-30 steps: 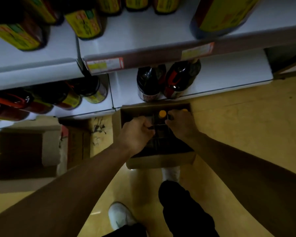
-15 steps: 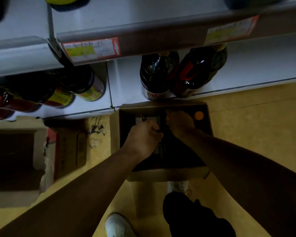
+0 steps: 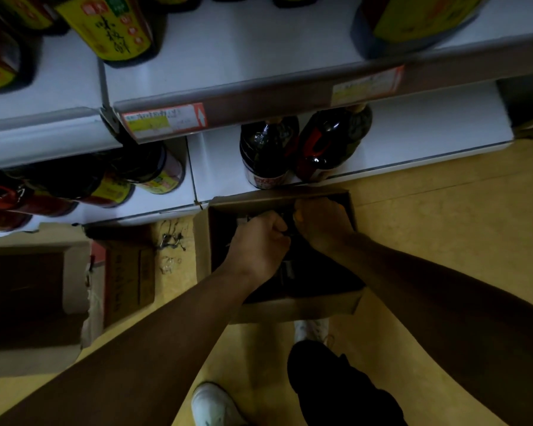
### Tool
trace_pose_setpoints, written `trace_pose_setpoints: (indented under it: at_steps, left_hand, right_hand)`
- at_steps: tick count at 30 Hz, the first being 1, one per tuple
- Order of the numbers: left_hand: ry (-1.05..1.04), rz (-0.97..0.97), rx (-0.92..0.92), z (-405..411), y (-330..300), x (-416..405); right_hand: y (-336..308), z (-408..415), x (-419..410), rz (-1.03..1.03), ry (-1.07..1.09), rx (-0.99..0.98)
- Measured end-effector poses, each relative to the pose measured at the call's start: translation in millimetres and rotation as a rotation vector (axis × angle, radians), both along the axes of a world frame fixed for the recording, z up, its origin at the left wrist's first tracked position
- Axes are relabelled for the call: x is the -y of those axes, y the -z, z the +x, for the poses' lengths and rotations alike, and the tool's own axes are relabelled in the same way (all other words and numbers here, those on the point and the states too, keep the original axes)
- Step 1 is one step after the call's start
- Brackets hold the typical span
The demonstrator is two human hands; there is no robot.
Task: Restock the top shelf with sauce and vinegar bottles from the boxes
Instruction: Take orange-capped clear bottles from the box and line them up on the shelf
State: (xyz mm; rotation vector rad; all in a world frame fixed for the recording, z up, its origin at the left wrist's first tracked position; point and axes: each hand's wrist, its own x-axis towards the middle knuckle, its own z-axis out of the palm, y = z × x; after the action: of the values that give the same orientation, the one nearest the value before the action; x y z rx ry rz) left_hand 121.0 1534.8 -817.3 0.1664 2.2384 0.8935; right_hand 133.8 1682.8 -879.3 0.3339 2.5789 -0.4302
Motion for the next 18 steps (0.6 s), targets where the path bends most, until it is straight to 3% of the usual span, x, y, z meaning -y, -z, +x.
trace_pose_setpoints:
  at_steps: [8,18]
  left_hand:
    - [0.050,0.067,-0.058,7.7,-70.8,4.7]
    - [0.149,0.283,-0.198,5.6,-232.8,17.8]
  right_hand:
    - [-122.0,10.1,-3.4,0.007,-0.059,-0.132]
    - [-339.9,18.2,15.5,0.079,-0.124,-0.295]
